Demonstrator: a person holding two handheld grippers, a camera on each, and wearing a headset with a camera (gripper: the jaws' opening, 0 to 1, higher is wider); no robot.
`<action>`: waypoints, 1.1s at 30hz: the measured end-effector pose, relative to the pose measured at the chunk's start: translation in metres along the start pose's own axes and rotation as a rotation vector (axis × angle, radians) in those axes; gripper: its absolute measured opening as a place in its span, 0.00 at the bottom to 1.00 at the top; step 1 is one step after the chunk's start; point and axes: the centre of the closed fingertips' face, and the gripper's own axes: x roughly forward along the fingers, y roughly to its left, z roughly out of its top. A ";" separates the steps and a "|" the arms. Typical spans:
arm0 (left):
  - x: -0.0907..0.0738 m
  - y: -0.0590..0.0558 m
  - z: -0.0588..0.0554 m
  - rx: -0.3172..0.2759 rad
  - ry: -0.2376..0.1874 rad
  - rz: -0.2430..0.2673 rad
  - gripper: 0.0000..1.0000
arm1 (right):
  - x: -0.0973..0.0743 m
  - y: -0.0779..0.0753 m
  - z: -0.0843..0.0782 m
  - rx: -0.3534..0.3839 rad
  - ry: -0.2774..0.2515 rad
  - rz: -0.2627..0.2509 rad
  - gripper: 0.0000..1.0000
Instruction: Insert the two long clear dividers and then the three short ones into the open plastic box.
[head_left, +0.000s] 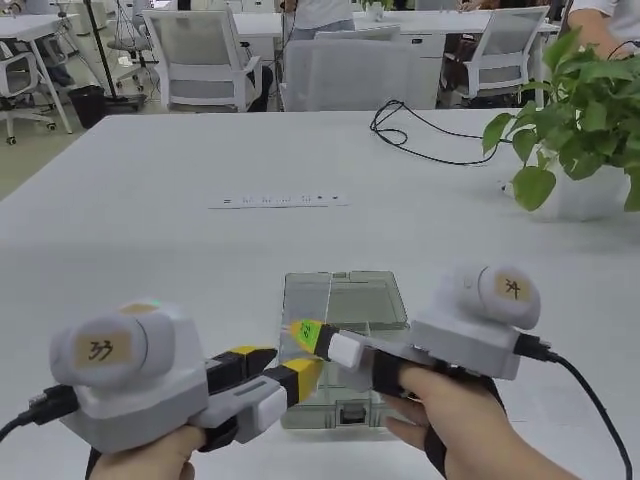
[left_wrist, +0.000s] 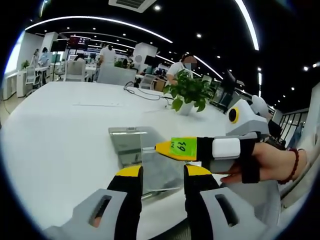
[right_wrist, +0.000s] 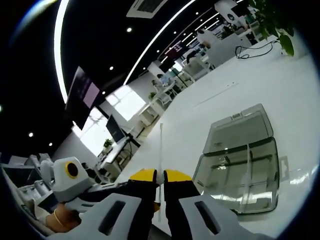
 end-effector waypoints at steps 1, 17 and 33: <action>0.000 0.000 0.000 0.001 0.004 -0.001 0.31 | 0.000 0.000 -0.001 0.000 0.006 0.003 0.07; -0.004 -0.003 0.000 0.264 0.026 -0.008 0.58 | -0.004 -0.017 0.008 0.052 0.097 -0.093 0.07; -0.001 -0.007 -0.011 0.410 0.064 -0.028 0.83 | -0.012 -0.057 -0.003 0.178 0.359 -0.321 0.07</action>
